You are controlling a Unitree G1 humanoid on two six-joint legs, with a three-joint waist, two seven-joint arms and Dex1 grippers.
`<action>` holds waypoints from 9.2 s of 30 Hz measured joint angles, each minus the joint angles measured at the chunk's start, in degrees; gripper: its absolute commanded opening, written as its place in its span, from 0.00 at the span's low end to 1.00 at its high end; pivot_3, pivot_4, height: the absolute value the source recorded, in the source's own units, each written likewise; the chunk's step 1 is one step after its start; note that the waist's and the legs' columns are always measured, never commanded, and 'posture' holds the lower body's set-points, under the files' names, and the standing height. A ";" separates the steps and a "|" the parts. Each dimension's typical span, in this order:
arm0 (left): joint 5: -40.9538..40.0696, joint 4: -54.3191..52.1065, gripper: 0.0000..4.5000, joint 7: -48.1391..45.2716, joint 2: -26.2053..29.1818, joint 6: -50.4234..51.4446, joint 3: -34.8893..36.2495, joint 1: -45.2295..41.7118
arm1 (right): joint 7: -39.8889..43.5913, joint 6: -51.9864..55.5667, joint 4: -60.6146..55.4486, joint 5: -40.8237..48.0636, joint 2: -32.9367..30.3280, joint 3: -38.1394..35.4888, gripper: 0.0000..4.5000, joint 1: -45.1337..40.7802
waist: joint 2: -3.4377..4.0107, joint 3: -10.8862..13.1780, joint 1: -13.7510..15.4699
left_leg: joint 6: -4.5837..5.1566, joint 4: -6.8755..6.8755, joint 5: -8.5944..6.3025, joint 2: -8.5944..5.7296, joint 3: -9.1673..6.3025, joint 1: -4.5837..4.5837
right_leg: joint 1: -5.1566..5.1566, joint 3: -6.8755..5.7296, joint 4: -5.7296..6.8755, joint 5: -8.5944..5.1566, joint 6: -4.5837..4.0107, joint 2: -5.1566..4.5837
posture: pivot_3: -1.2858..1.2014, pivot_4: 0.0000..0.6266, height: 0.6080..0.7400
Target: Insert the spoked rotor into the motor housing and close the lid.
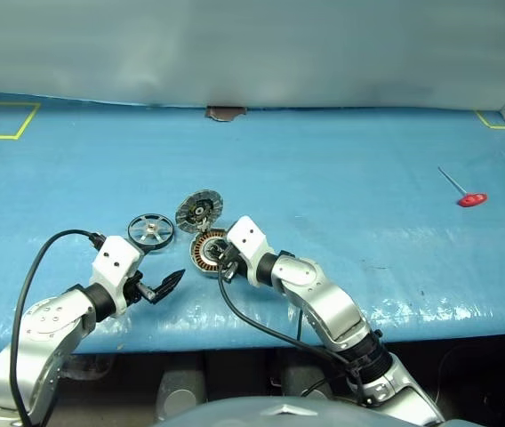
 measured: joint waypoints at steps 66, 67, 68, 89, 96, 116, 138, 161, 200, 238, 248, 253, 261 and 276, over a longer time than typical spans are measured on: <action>-0.05 0.01 1.00 -0.04 -0.44 -0.03 -0.24 0.54 | -2.74 3.22 1.73 3.50 1.09 -3.19 0.01 -1.80 | 0.02 0.00 -0.03 | 0.00 -0.01 0.00 0.01 -0.01 0.00 | -0.01 0.00 -0.01 0.00 0.00 0.01 | 0.52 0.24 1.00; -0.05 0.01 1.00 -0.05 -0.44 -0.03 -0.23 0.53 | -2.73 3.20 1.73 3.49 1.09 -3.18 0.01 -1.78 | 0.02 0.00 -0.03 | 0.00 -0.01 0.00 0.01 -0.01 0.00 | 0.00 0.00 -0.01 0.00 0.00 0.01 | 0.52 0.24 1.00; -0.05 0.01 1.00 -0.05 -0.43 -0.02 -0.23 0.53 | -2.73 3.20 1.73 3.49 1.07 -3.18 0.01 -1.77 | 0.02 0.00 -0.03 | 0.00 -0.01 0.00 0.01 -0.01 0.00 | 0.00 0.00 -0.01 0.00 0.00 0.01 | 0.52 0.24 1.00; -9.02 3.33 1.00 -8.96 13.66 5.11 11.13 -7.66 | 0.57 8.93 -16.46 9.23 -6.49 -6.43 0.01 2.83 | 0.09 0.04 0.09 | -0.02 0.01 0.01 0.01 -0.11 0.09 | -0.02 -0.03 -0.01 -0.01 -0.02 0.05 | 0.52 0.24 1.00; -8.95 22.53 0.96 -18.33 18.38 11.02 0.02 -28.71 | -0.33 8.70 -16.20 9.11 -6.47 -6.57 0.00 2.27 | 0.05 0.04 0.18 | -0.02 0.00 0.01 -0.01 -0.15 -0.09 | -0.01 -0.01 -0.04 0.00 -0.03 0.10 | 0.52 0.24 1.00; 9.71 50.38 0.66 -40.08 18.26 5.80 -27.81 -57.53 | -6.21 8.12 -16.28 8.29 -4.43 -6.80 0.00 7.04 | 0.01 0.04 -0.01 | -0.01 -0.01 0.01 0.02 -0.26 -0.13 | -0.06 0.15 0.03 -0.01 -0.06 0.30 | 0.52 0.24 1.00; 18.30 54.38 0.66 -43.51 15.76 5.14 -31.49 -58.54 | -6.97 6.06 -16.02 7.95 -4.04 -6.69 0.00 7.23 | -0.01 0.03 0.09 | -0.01 0.18 0.01 0.02 -0.28 -0.13 | -0.02 0.22 0.16 -0.01 -0.04 0.34 | 0.52 0.24 1.00; 21.37 54.88 0.58 -45.41 14.65 3.82 -32.22 -58.34 | -7.05 5.87 -15.54 7.22 -3.99 -6.57 0.00 7.46 | 0.00 0.03 0.04 | -0.01 0.57 0.01 0.02 -0.28 -0.10 | -0.06 0.36 0.63 -0.03 -0.07 0.35 | 0.52 0.24 1.00; -5.73 16.71 0.30 -44.67 19.23 14.10 -9.72 -40.89 | -2.11 4.71 -15.36 9.43 -8.61 -9.83 0.00 10.10 | -0.04 0.07 -0.10 | 0.04 0.55 0.03 0.01 -0.41 0.03 | -0.12 0.60 0.88 -0.17 -0.26 0.58 | 0.52 0.24 1.00; 4.94 27.16 0.30 -40.06 12.74 11.77 -32.12 -55.90 | 10.17 -27.69 0.63 6.50 -11.70 -10.29 0.00 17.85 | -0.06 0.08 0.11 | 0.04 0.62 0.04 -0.04 -0.40 0.08 | -0.06 1.00 0.88 -0.17 -0.25 0.80 | 0.52 0.24 1.00; 5.58 27.99 0.30 -41.61 12.92 13.02 -32.85 -57.55 | 9.69 -27.72 1.49 6.05 -10.71 -10.27 0.00 19.57 | -0.06 0.08 0.06 | 0.04 0.62 0.04 -0.05 -0.40 0.08 | -0.07 1.45 0.87 -0.17 -0.25 1.06 | 0.52 0.24 1.00; 5.78 28.22 0.30 -42.48 13.91 13.81 -33.49 -57.98 | 9.19 -27.69 2.04 5.98 -10.07 -10.25 0.00 19.46 | -0.06 0.08 0.09 | 0.04 0.61 0.04 -0.04 -0.42 0.08 | -0.08 1.79 0.87 -0.17 -0.25 1.33 | 0.52 0.24 1.00; 6.71 28.13 0.30 -42.61 14.43 14.26 -33.98 -58.24 | 8.73 -27.57 2.33 5.57 -9.30 -9.91 0.00 19.29 | -0.06 0.08 0.03 | 0.04 0.62 0.04 -0.04 -0.41 0.09 | -0.08 2.07 0.88 -0.17 -0.25 1.50 | 0.52 0.24 1.00; 8.33 28.20 0.30 -45.55 14.24 13.89 -36.81 -60.56 | 7.93 -27.42 3.35 4.51 -8.74 -9.88 0.00 19.34 | -0.06 0.08 0.05 | 0.04 0.61 0.04 -0.04 -0.41 0.10 | -0.09 2.17 0.88 -0.17 -0.25 1.56 | 0.52 0.24 1.00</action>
